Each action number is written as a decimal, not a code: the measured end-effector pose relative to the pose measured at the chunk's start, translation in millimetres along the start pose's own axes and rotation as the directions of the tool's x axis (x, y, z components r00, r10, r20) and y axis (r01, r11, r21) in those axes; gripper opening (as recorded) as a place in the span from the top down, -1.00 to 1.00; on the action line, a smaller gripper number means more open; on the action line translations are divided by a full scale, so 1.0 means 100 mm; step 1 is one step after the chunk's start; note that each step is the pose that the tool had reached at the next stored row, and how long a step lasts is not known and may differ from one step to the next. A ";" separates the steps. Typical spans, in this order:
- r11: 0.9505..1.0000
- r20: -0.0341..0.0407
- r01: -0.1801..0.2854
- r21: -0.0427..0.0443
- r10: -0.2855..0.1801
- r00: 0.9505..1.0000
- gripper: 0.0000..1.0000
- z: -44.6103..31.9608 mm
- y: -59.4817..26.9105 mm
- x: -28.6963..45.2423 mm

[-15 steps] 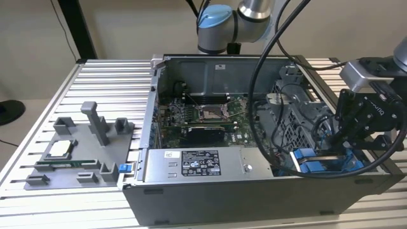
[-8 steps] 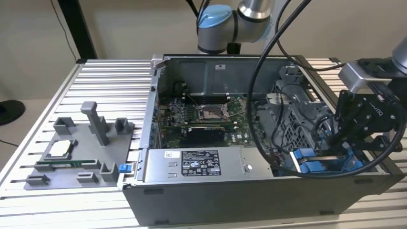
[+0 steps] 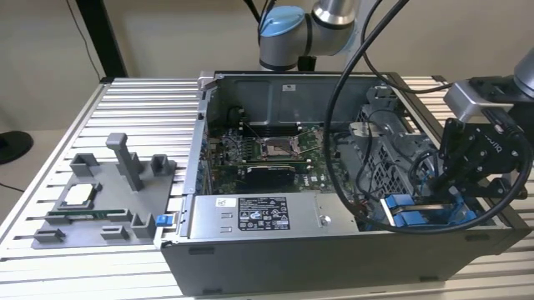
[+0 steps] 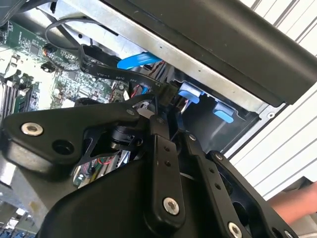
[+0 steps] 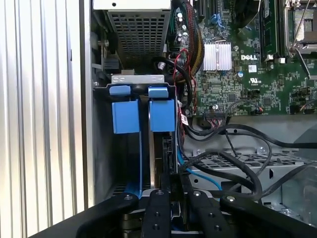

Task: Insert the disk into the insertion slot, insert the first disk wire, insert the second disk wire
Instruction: 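Insert the first disk wire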

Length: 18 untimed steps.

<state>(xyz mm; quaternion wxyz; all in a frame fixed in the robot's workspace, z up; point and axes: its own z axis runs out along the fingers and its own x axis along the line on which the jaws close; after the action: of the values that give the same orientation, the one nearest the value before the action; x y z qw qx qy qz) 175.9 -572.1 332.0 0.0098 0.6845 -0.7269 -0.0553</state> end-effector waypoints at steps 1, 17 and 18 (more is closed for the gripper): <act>1.000 0.000 0.000 0.000 0.000 1.000 1.00 0.001 0.000 0.000; 1.000 0.001 0.000 0.000 0.000 1.000 1.00 -0.052 0.005 -0.003; 1.000 0.000 0.000 0.000 0.000 1.000 1.00 -0.085 0.008 -0.005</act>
<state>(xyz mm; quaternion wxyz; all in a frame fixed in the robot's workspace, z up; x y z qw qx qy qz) 175.8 -572.1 340.5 0.0098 0.6845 -0.7269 -0.0553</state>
